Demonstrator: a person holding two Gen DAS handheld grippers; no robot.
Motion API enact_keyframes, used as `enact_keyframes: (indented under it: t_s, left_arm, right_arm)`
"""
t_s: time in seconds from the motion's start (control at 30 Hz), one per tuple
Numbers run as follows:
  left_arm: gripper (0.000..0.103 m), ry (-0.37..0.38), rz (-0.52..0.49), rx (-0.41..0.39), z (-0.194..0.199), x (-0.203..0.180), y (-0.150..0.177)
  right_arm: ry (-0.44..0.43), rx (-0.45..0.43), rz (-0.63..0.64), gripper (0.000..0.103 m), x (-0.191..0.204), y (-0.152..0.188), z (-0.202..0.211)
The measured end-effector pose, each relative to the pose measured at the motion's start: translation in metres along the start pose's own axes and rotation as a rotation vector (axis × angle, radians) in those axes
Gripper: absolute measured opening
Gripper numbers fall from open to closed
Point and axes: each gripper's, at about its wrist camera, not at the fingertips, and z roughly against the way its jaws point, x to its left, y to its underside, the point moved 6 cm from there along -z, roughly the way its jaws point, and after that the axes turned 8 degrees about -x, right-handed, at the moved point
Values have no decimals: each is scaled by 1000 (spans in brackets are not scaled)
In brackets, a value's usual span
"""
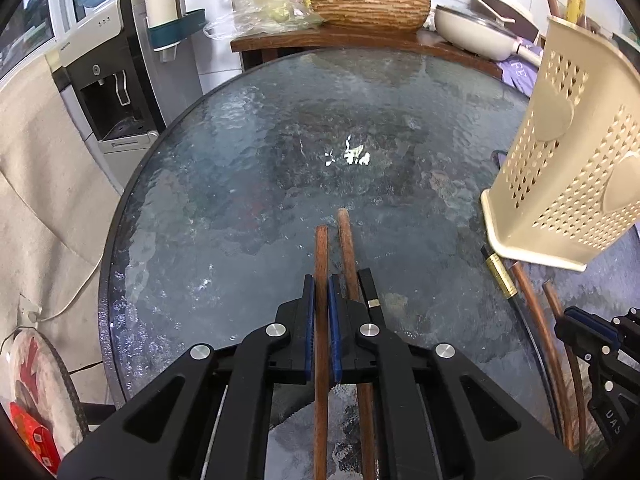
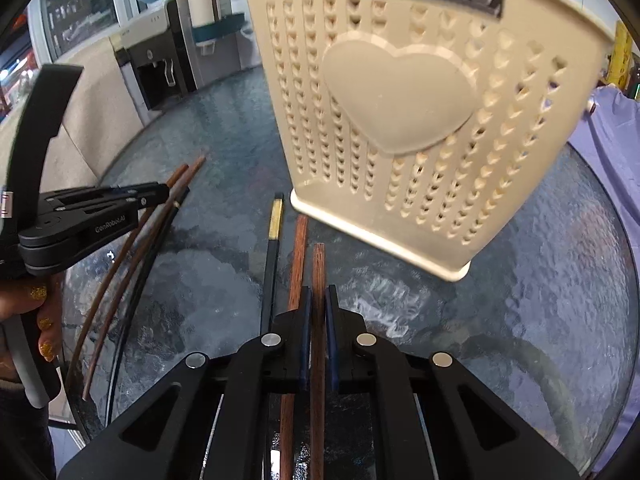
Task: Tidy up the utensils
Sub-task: 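Grasp a brown chopstick with the right tool while the left tool grasps another brown chopstick, then lift and carry the brown chopstick with the right tool while the left tool carries its chopstick to the holder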
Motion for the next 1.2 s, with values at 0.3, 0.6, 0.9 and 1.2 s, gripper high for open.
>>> enact_keyframes:
  t_s: [0.3,0.6,0.9,1.2]
  left_arm:
    - [7,39,25,-109,48,4,-21]
    - [7,104,3,-235,110,-10,-38]
    - [7,156,-27,-310,158,-22,-43]
    - [7,198,-37,-359,188,-28,-49]
  right_arm:
    - [-49,-133,9,7,1,-14,43]
    - [-135,-236,4,7,-5,-24,96]
    - [-176,-294,16,7,2,-34,128]
    - [-199,-369,44,7,4,-44,159]
